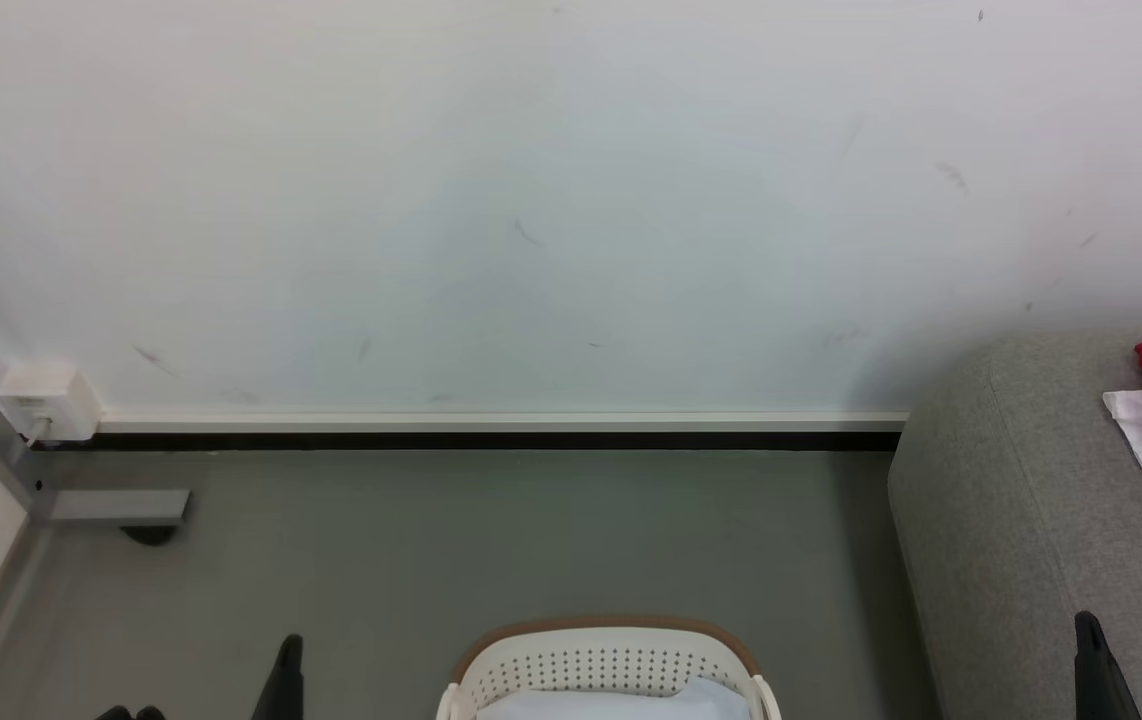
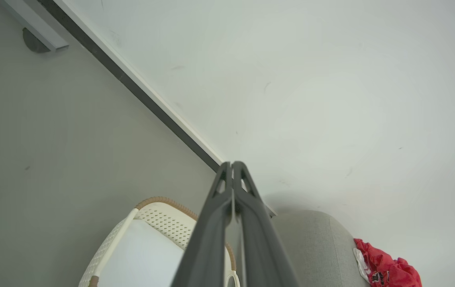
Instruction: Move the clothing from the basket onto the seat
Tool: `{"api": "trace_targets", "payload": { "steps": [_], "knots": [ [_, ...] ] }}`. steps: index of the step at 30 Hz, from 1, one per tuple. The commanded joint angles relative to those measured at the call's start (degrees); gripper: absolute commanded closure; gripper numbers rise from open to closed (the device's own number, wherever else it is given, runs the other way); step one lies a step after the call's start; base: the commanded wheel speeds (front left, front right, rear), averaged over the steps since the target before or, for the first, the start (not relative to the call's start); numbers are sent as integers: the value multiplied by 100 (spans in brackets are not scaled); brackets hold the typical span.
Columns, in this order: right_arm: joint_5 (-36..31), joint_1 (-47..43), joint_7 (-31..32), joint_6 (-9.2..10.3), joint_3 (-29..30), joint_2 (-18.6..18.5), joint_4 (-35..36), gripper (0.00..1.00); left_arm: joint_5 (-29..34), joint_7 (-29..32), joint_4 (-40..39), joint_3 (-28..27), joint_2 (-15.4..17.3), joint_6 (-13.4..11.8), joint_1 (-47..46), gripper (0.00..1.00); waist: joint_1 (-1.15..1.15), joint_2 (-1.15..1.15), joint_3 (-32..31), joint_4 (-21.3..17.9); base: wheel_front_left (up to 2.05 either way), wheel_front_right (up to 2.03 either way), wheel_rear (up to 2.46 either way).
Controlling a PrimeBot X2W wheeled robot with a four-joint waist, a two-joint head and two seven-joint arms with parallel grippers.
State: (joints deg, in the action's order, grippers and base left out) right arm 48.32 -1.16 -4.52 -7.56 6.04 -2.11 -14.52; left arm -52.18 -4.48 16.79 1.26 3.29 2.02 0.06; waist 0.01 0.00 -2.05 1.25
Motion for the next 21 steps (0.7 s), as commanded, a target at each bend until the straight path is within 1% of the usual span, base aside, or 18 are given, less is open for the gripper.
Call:
{"api": "trace_targets", "payload": {
  "steps": [1,21],
  "knots": [
    [159,135,39,5,19,-64,86,100,-169,40,-82,-49,17,39,-128,100,0,0,2,-1,0,0,0],
    [1523,342,385,7,33,-78,83,100,-1393,385,-150,-290,1,209,-301,100,-1,0,57,-32,0,0,0]
  ]
}}
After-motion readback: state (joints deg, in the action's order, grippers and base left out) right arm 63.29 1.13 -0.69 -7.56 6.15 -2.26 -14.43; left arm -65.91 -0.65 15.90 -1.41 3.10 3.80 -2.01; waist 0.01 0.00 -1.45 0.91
